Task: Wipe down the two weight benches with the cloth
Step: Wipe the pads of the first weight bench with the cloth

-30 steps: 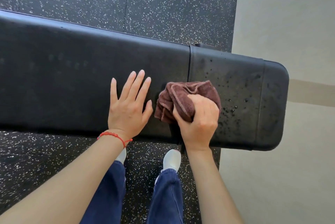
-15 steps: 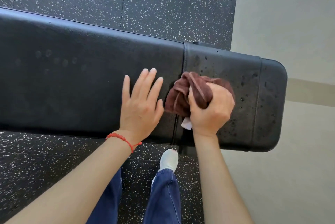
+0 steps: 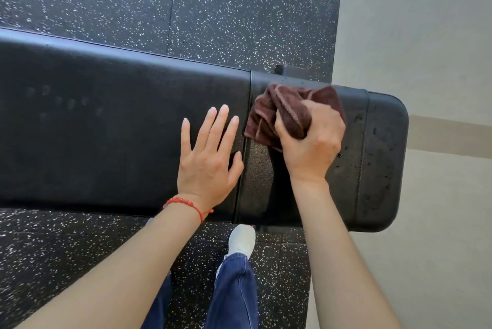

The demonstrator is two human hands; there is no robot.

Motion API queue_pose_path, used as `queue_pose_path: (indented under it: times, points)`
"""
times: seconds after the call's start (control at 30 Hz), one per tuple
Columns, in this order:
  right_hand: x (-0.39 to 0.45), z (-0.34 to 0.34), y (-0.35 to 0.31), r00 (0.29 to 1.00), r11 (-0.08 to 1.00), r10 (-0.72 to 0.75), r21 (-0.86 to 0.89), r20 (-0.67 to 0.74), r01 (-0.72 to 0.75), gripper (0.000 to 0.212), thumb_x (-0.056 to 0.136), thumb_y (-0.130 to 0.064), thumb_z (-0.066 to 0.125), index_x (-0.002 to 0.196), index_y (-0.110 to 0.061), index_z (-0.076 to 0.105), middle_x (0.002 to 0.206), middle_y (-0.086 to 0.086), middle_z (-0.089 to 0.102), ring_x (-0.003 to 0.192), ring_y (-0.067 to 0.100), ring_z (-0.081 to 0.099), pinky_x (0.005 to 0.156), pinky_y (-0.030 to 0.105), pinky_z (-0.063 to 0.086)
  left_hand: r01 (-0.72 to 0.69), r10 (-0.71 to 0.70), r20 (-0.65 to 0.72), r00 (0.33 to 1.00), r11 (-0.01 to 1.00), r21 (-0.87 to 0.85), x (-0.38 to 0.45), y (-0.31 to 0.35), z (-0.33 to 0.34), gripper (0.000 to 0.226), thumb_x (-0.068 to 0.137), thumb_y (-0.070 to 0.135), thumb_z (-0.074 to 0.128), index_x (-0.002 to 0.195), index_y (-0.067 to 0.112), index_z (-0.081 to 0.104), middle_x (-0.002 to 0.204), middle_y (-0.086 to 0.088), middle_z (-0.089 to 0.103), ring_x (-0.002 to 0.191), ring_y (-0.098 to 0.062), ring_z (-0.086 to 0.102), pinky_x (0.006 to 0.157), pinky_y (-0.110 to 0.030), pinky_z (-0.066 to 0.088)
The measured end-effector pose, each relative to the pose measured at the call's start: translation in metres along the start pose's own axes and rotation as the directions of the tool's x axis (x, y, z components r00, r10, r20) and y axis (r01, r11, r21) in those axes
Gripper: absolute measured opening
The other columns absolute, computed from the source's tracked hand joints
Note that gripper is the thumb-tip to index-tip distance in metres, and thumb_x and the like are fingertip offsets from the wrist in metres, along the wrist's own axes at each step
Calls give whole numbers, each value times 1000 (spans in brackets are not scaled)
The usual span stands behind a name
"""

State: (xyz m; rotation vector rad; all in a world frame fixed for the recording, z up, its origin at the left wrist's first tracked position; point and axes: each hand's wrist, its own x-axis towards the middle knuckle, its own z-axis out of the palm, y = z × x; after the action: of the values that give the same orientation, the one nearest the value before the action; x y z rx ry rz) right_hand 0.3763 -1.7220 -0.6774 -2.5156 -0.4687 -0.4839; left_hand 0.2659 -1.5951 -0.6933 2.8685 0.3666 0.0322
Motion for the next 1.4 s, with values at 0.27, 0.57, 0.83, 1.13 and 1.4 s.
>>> queue_pose_path:
  times: [0.27, 0.57, 0.83, 1.13, 1.4]
  points:
    - [-86, -56, 17, 996, 999, 36, -5, 77, -36, 37, 88, -36, 62, 82, 0, 68, 81, 11, 65, 81, 29, 61, 85, 38, 45, -3, 3, -11, 1000, 1000, 9, 1, 0, 0, 53, 89, 29, 39, 138, 8, 41, 147, -13, 36, 138, -27, 27, 111, -56, 13]
    - [-88, -63, 35, 999, 1000, -19, -2, 48, 19, 39, 90, -38, 59, 81, -1, 68, 81, 10, 66, 79, 26, 60, 81, 39, 44, 64, -67, -45, 997, 996, -55, -1, 15, -6, 50, 88, 22, 39, 134, 5, 45, 144, -16, 39, 136, -31, 31, 109, -59, 16]
    - [0, -33, 70, 997, 995, 53, -76, -60, -58, 31, 77, -32, 69, 85, -2, 66, 78, 13, 64, 76, 29, 58, 80, 36, 41, 5, -3, 44, 999, 999, -38, 2, 69, 8, 53, 89, 26, 38, 139, 9, 40, 148, -13, 34, 138, -28, 27, 111, -55, 15]
    - [9, -36, 84, 998, 998, 49, -45, -43, -51, 32, 78, -34, 71, 86, -3, 66, 79, 10, 64, 76, 27, 57, 82, 33, 40, -20, 20, 3, 1000, 1000, 20, 2, 66, 17, 52, 90, 29, 37, 138, 9, 40, 148, -13, 35, 138, -27, 26, 111, -54, 14]
    - [-73, -87, 101, 997, 997, 72, -20, 40, -71, 34, 87, -36, 64, 83, -3, 67, 80, 9, 64, 79, 25, 57, 81, 39, 44, -15, 15, 2, 1000, 1000, 9, 2, 67, 16, 53, 90, 29, 37, 139, 9, 39, 147, -14, 35, 138, -27, 24, 111, -53, 13]
